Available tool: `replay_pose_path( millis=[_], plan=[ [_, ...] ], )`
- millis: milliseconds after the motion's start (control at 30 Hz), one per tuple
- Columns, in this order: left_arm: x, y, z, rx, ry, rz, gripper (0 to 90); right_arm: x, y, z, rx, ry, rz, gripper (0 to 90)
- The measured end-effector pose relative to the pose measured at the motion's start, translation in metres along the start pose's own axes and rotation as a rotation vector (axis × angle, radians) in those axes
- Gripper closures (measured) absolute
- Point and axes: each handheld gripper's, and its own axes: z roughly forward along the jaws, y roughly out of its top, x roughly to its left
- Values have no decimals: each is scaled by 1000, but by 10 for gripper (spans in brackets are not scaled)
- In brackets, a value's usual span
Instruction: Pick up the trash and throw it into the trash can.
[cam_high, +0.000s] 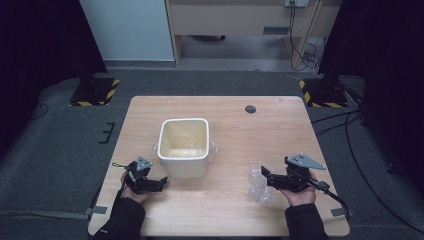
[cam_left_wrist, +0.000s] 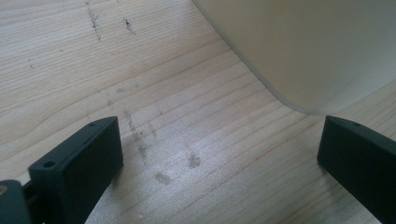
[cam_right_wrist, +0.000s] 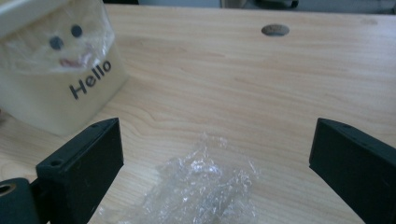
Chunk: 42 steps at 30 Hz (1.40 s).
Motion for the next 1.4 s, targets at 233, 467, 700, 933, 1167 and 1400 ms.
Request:
replay_pose_path(
  millis=[233,467,700,933,1167,1400],
  plan=[
    [0,0,0,0,0,0,0,3,-12,13,55,-8,-20,28],
    [0,0,0,0,0,0,0,11,-24,28,130,-12,-49,18],
    [0,0,0,0,0,0,0,10,-33,38,213,-45,-73,16],
    [0,0,0,0,0,0,0,10,-40,46,278,-43,-81,19],
    [0,0,0,0,0,0,0,12,-44,50,315,-18,-127,108],
    [0,0,0,0,0,0,0,12,-44,48,314,22,-159,346]
  ],
)
